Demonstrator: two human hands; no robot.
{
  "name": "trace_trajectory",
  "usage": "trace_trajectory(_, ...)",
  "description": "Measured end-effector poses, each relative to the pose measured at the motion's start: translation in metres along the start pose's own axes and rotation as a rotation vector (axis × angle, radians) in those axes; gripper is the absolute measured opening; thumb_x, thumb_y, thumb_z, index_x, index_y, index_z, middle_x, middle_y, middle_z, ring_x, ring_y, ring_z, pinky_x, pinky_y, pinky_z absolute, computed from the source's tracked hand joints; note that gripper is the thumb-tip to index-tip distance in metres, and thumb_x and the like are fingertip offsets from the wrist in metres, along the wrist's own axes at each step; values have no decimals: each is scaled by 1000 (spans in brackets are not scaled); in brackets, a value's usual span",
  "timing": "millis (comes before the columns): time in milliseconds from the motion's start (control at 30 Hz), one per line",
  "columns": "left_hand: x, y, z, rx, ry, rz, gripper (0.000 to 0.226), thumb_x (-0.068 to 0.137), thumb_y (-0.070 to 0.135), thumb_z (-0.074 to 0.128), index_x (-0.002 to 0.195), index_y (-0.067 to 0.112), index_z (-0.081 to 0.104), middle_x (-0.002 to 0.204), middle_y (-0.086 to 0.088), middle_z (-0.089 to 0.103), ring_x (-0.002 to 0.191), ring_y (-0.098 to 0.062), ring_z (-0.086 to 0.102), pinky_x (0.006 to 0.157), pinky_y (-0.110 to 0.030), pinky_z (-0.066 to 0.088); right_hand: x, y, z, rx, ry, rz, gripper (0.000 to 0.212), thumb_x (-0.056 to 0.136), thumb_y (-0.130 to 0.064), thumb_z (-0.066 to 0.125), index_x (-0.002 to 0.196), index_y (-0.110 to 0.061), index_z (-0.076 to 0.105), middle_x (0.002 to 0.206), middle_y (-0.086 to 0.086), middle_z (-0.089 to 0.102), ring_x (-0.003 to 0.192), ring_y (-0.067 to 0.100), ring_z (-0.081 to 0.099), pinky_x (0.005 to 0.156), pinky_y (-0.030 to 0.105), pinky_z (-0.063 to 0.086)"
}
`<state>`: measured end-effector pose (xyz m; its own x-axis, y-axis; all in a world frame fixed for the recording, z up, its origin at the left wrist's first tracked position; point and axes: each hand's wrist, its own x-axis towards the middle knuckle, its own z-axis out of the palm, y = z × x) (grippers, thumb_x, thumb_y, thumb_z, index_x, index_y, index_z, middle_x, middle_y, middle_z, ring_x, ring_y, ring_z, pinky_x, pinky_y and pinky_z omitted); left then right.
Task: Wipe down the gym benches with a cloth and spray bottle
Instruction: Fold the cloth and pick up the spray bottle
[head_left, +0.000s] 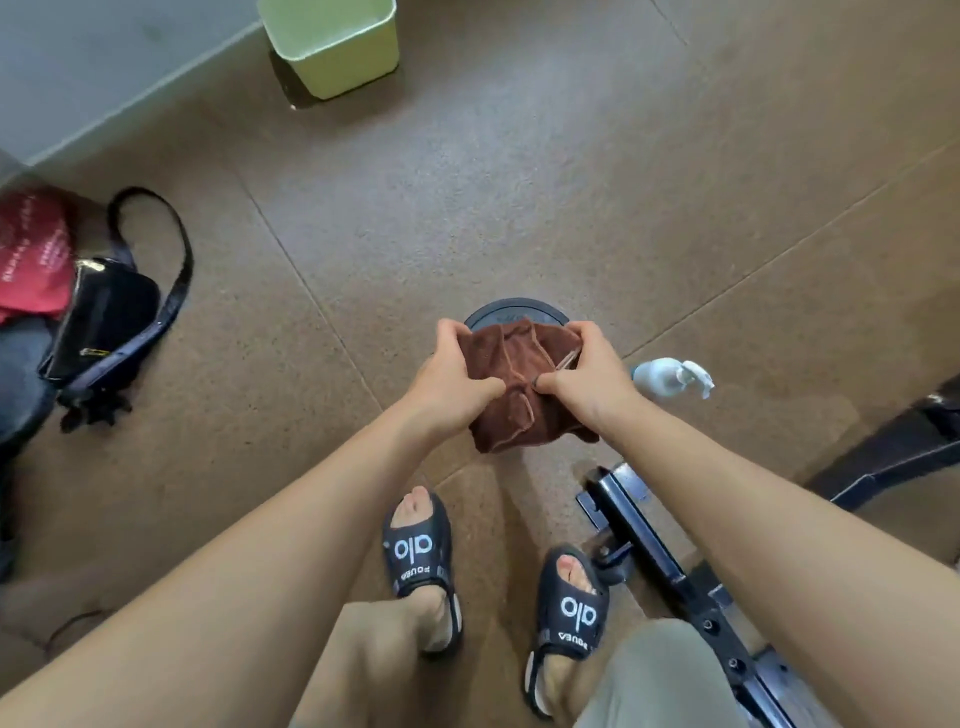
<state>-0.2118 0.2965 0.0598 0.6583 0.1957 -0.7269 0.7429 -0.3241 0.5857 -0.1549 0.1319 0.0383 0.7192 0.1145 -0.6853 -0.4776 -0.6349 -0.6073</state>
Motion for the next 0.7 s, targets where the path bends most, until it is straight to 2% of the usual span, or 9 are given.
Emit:
trace_trajectory(100, 42, -14, 12, 190, -7, 1, 52, 86, 22, 72, 126, 15, 39, 126, -15, 58, 114, -32, 59, 99, -43, 49, 37, 24, 11, -142, -11, -109, 76, 83, -15, 73, 151, -18, 39, 142, 5, 56, 128, 23, 53, 102, 29, 41)
trace_trajectory(167, 60, -21, 17, 443, 47, 46, 55, 87, 30, 71, 128, 10, 40, 131, -20, 52, 122, -36, 53, 102, -43, 46, 52, 43, 9, -264, 55, -233, 67, 88, -27, 68, 150, -19, 44, 143, 5, 55, 132, 23, 51, 109, 36, 41)
trace_trajectory(233, 69, -21, 23, 716, 156, 140, 69, 87, 41, 69, 139, 11, 35, 141, -21, 41, 134, -39, 42, 107, -48, 42, 64, 65, -6, -302, 267, -368, 49, 91, -32, 64, 138, -18, 56, 129, 4, 62, 119, 24, 58, 101, 38, 45)
trace_trajectory(300, 75, -15, 33, 878, 282, 337, 81, 87, 47, 66, 151, 15, 28, 153, -20, 30, 142, -38, 29, 114, -48, 34, 79, 88, -30, -334, 506, -427, 37, 91, -30, 63, 125, -15, 64, 117, 6, 65, 111, 29, 60, 96, 42, 45)
trace_trajectory(367, 81, -5, 52, 900, 276, 554, 82, 87, 49, 63, 154, 17, 28, 157, -18, 28, 145, -36, 24, 118, -47, 30, 98, 115, -55, -533, 554, -304, 41, 90, -32, 61, 128, -17, 62, 122, 10, 63, 117, 33, 55, 100, 44, 40)
trace_trajectory(467, 99, 2, 88, 993, 204, 755, 79, 85, 54, 56, 153, 19, 36, 156, -17, 35, 143, -37, 30, 118, -47, 30, 118, 152, -78, -870, 367, 18, 59, 87, -37, 62, 142, -22, 49, 134, 14, 54, 128, 36, 47, 104, 45, 38)
trace_trajectory(567, 119, -1, 107, 1106, 168, 751, 76, 87, 63, 42, 150, 21, 38, 156, -14, 39, 143, -35, 31, 120, -46, 26, 127, 173, -83, -839, 252, 196, 46, 90, -24, 60, 134, -18, 50, 134, 15, 54, 124, 38, 54, 90, 40, 43)
trace_trajectory(633, 125, -5, 111, 1149, 168, 719, 75, 93, 66, 37, 152, 21, 36, 157, -14, 37, 146, -34, 27, 122, -45, 21, 130, 182, -84, -800, 282, 190, 30, 91, -15, 56, 121, -17, 54, 126, 16, 60, 115, 38, 60, 80, 36, 41)
trace_trajectory(700, 119, -2, 113, 1137, 141, 718, 78, 97, 65, 39, 158, 20, 27, 161, -15, 31, 150, -34, 22, 125, -45, 16, 121, 183, -82, -723, 308, 156, 22, 91, -11, 55, 113, -15, 57, 120, 19, 63, 109, 40, 62, 77, 34, 41)
